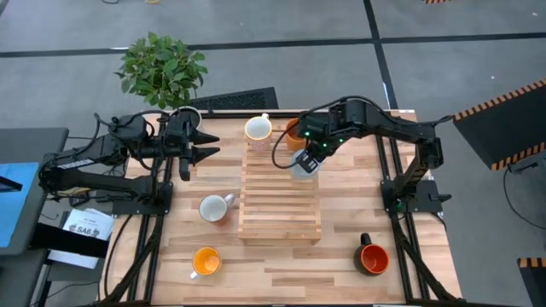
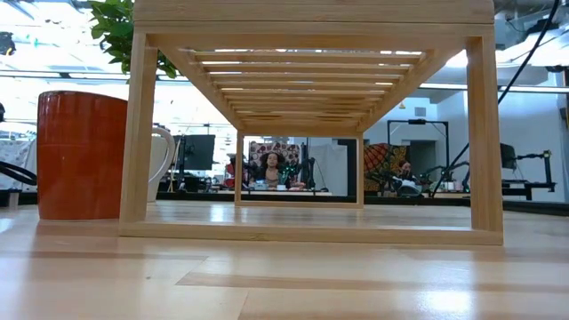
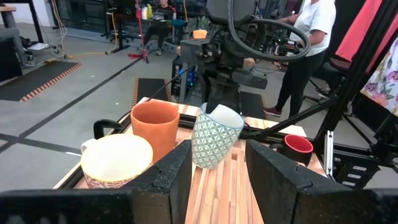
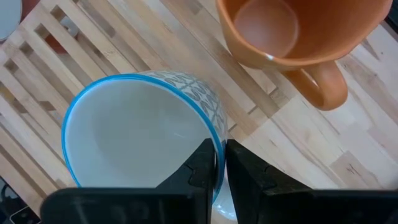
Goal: Place coffee mugs
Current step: Put the blue cup on the shelf aligned with the other orange cup
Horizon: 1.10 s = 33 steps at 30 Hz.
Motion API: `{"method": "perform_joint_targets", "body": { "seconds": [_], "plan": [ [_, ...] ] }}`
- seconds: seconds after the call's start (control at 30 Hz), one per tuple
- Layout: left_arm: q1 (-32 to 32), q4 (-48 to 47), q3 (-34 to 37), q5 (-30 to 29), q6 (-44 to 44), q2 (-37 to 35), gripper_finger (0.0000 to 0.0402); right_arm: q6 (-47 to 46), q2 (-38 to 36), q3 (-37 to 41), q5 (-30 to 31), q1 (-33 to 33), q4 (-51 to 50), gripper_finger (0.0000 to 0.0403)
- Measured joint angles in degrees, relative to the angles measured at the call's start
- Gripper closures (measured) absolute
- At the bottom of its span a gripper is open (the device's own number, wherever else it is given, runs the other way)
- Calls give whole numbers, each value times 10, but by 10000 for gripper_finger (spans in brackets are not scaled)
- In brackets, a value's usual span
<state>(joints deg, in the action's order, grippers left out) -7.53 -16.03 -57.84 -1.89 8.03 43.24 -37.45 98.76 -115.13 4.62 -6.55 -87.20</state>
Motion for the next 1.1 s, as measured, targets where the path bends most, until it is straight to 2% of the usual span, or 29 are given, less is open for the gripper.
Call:
{"method": "perform_joint_targets", "body": {
  "seconds": [0.5, 1.1],
  "plan": [
    [0, 0, 0, 0, 0, 0, 268, 9, 0, 0, 1, 0, 32, 331],
    [0, 0, 0, 0, 0, 0, 268, 29, -3, 0, 2, -14, 29, 220]
  ]
}}
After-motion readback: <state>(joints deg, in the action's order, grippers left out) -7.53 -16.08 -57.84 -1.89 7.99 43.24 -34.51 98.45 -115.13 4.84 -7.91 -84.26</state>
